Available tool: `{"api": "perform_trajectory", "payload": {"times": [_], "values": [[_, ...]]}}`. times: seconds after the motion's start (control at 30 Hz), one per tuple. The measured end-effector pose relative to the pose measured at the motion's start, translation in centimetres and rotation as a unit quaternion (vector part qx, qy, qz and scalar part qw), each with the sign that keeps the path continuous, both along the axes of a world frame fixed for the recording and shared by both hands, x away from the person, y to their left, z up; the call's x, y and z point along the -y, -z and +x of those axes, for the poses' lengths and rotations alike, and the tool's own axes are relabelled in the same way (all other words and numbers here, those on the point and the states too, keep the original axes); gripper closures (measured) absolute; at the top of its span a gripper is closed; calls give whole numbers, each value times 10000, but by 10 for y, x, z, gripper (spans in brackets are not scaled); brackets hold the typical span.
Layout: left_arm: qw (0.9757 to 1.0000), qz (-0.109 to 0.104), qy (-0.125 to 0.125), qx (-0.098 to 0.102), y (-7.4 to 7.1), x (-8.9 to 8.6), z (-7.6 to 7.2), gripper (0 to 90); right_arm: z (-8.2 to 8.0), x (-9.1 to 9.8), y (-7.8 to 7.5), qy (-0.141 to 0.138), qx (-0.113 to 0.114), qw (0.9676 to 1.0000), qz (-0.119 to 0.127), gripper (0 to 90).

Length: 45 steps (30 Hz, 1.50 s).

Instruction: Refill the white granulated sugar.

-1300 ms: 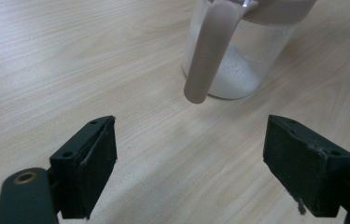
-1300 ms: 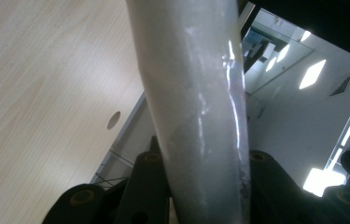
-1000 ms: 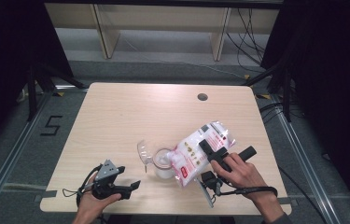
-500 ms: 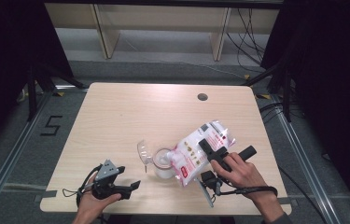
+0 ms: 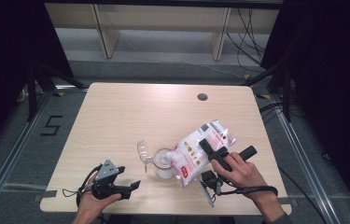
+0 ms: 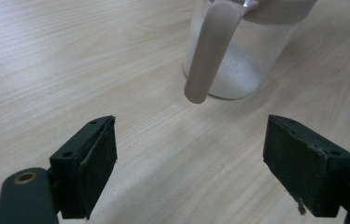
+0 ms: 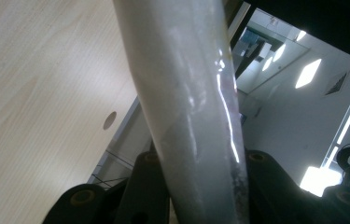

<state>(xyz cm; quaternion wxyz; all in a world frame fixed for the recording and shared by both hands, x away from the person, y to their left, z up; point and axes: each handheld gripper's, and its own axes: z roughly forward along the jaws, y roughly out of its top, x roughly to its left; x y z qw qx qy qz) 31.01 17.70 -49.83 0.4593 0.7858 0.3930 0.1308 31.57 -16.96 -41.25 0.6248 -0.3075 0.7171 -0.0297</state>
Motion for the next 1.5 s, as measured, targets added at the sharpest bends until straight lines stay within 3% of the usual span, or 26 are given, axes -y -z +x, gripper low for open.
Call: {"api": "perform_trajectory", "payload": {"times": [0.63, 0.87, 0.97, 1.0, 1.33, 1.37, 1.4, 1.43, 1.47, 1.5], "values": [[10000, -18, -13, -20, 0, 0, 0, 171, 2, 2, 3, -59, -39, 10000, 49, 797], [10000, -18, -11, -16, 0, 0, 0, 171, 5, 5, 5, -103, -168, 9997, 163, 799], [10000, -2, 2, -16, 0, 0, 0, 171, 7, 8, 8, -92, -279, 9991, 292, 802], [10000, -6, -3, -8, 0, 0, 0, 171, 6, 9, 10, -40, -322, 9982, 510, 802], [10000, 39, 14, 24, 0, -1, 0, 171, 11, 15, 11, -145, -422, 9971, 609, 804], [10000, 36, 7, 21, -1, -1, 0, 171, 11, 17, 12, -75, -478, 9962, 722, 803], [10000, 26, 23, 19, 0, -1, 0, 171, 13, 17, 10, -194, -456, 9962, 716, 804], [10000, 14, -10, 21, 0, 0, 0, 171, 13, 19, 13, -90, -569, 9942, 912, 804], [10000, 20, -4, 21, 0, 0, 0, 171, 15, 19, 10, -251, -570, 9941, 883, 805], [10000, 6, 14, 26, 0, 0, 0, 171, 16, 22, 12, -191, -660, 9913, 1124, 806]]}}
